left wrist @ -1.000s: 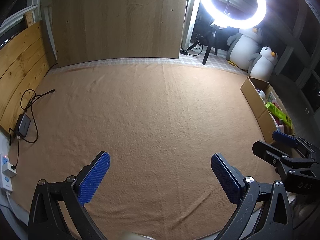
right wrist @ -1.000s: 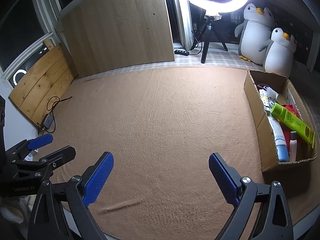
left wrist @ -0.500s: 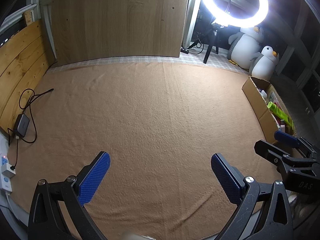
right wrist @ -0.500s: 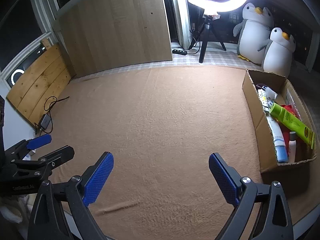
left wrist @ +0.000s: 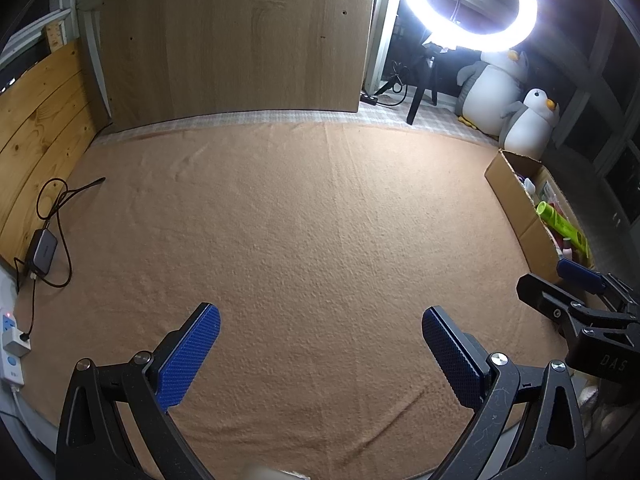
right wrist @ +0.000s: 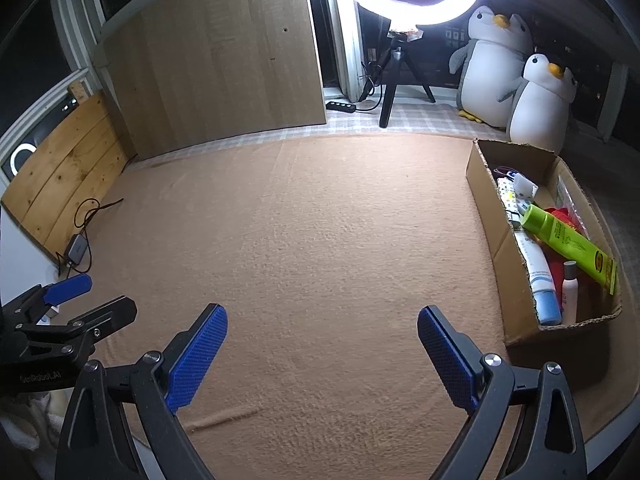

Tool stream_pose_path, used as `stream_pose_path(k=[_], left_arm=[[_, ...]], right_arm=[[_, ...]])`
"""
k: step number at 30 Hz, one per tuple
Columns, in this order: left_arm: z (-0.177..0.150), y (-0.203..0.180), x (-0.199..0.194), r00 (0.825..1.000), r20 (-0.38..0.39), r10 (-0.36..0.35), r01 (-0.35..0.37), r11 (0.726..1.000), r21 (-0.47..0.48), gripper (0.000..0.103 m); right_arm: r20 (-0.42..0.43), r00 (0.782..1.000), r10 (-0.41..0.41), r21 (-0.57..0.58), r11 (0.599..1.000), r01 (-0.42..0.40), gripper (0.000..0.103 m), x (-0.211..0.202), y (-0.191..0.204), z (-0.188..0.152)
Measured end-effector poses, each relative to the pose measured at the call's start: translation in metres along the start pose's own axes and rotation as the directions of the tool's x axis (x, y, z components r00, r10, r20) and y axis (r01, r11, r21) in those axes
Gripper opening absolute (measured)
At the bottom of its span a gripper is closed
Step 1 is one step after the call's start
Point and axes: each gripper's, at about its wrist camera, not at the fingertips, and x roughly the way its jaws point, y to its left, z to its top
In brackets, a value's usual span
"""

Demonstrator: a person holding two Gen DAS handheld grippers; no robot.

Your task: Organize objects

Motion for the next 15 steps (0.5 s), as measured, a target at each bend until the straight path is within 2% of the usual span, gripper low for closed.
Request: stream_pose_path(k=[15], left_arm=[[0.0015,0.0025,0.0004,1.0,0.003,0.005,-0.005,1.0,-0.01,0.102]], right_arm=[[0.0,1.0,-0.009,-0.001,1.0,0.009,0.094,-0.0005,-0.0027,-0.0007]])
